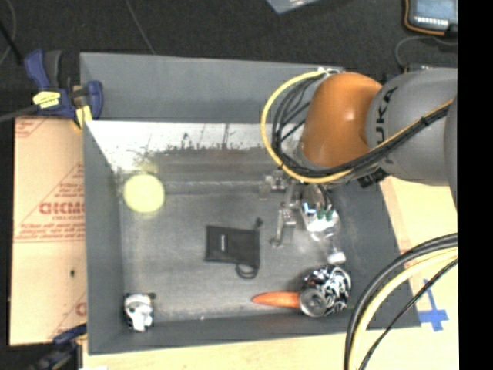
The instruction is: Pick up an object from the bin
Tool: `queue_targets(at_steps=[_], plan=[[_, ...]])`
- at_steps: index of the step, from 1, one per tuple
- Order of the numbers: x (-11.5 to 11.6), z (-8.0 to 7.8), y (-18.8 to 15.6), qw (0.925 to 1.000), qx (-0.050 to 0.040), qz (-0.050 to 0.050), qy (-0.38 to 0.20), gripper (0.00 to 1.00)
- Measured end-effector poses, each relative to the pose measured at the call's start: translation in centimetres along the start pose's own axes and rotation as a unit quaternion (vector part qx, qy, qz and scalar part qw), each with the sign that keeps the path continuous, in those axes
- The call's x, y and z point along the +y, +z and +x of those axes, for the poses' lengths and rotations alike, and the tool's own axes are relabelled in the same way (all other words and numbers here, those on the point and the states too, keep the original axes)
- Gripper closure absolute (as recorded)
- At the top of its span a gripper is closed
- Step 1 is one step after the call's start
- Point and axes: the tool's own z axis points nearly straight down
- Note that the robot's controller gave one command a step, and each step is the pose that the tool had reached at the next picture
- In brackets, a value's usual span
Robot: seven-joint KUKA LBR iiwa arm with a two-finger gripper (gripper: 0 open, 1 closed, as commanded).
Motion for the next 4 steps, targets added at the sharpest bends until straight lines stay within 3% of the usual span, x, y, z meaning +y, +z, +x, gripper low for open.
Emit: queue_targets(at_steps=[1,2,3,4], plan=[[0.0,-0.2,-0.5,1.0000,-0.0041,0.000,0.000,0.00],[4.7,2.4,5.4,0.9966,-0.0037,0.000,0.082,0.00],[6.6,2.8,3.9,0.9989,-0.0006,0.001,0.047,0.00],[5.8,3.0,2.5,0.9978,-0.0054,-0.001,0.066,0.00]])
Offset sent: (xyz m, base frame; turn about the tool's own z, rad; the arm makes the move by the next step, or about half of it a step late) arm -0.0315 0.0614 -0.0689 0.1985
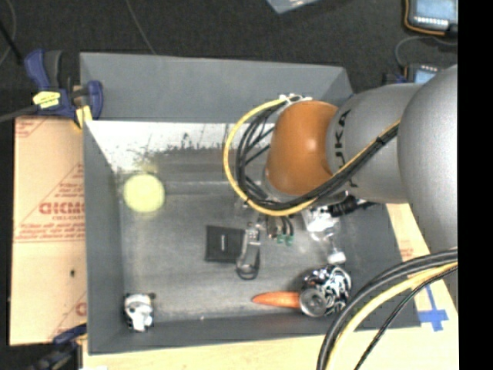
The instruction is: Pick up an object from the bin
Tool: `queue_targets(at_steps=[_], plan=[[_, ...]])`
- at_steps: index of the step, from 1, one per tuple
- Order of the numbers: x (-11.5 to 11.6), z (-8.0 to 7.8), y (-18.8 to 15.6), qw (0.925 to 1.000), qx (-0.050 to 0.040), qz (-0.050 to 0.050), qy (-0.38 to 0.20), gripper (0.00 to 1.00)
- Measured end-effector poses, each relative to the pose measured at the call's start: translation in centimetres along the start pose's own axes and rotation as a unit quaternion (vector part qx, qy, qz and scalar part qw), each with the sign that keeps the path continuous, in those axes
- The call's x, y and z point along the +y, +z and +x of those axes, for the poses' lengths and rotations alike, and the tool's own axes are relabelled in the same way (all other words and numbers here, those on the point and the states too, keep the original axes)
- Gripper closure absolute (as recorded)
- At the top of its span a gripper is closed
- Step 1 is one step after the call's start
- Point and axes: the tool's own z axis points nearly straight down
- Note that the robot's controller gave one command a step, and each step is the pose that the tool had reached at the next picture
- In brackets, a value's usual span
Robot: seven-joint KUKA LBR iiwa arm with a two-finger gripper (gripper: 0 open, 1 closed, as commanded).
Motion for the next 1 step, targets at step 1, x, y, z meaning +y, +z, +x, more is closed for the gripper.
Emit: queue_targets(at_steps=[1], plan=[[0.17,1.28,4.06,0.9987,0.0027,0.001,0.051,0.00]])
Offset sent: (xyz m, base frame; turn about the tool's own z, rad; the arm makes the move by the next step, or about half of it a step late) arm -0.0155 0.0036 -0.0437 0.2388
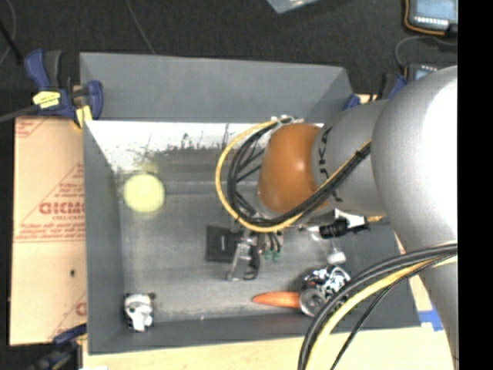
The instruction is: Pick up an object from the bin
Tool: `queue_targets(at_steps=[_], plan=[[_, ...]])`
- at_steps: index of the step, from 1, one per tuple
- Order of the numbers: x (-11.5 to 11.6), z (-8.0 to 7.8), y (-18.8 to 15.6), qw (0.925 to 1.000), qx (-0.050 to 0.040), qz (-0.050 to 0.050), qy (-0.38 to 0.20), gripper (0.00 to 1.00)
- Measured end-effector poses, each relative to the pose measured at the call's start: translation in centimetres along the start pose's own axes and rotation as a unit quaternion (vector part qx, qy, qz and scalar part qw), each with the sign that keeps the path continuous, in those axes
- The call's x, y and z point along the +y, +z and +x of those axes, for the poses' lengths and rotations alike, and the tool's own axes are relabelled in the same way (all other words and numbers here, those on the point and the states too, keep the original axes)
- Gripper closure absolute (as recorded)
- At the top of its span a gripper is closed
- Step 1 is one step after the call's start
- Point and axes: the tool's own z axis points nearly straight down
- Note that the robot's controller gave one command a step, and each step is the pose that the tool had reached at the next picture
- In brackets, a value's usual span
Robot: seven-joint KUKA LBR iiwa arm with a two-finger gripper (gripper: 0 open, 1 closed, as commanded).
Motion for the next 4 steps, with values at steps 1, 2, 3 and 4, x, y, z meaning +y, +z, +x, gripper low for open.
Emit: queue_targets(at_steps=[1,2,3,4], plan=[[0.0,0.1,1.7,0.9998,-0.0024,-0.002,0.020,1.00],[0.0,0.1,1.6,0.9997,-0.0024,-0.002,0.023,1.00],[0.0,0.2,1.2,0.9997,-0.0022,-0.002,0.023,1.00],[-0.1,0.3,-0.5,0.9997,0.0003,-0.001,0.023,1.00]])
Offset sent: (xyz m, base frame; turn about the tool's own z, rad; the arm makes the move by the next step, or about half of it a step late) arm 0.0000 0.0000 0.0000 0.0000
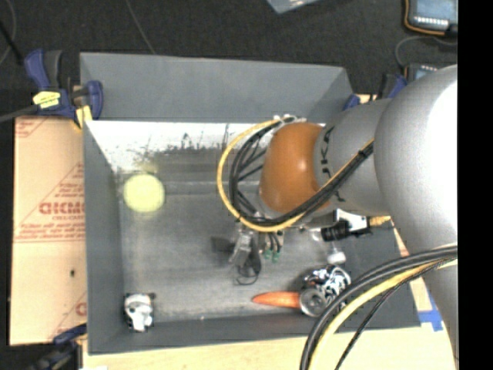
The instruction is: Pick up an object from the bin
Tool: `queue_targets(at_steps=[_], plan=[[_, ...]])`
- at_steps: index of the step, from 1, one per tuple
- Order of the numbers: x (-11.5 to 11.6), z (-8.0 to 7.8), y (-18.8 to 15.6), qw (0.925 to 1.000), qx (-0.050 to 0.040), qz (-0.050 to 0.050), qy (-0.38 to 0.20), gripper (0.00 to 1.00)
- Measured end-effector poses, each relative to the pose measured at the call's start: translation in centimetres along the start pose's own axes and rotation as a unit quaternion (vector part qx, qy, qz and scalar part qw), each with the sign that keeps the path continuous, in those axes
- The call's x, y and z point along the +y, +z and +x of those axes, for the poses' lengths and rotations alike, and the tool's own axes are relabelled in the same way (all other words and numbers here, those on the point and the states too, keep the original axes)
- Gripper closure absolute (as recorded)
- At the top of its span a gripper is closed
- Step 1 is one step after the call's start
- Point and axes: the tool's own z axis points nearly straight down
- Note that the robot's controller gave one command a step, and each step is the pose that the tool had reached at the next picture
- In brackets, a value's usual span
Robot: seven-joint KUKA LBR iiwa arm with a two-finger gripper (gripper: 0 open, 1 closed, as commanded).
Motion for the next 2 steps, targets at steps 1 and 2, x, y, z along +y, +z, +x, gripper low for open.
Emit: queue_targets(at_steps=[1,2], plan=[[0.0,-0.1,-2.1,1.0000,-0.0010,0.000,-0.001,1.00],[0.0,-0.2,-3.4,1.0000,-0.0034,-0.001,-0.001,1.00]])
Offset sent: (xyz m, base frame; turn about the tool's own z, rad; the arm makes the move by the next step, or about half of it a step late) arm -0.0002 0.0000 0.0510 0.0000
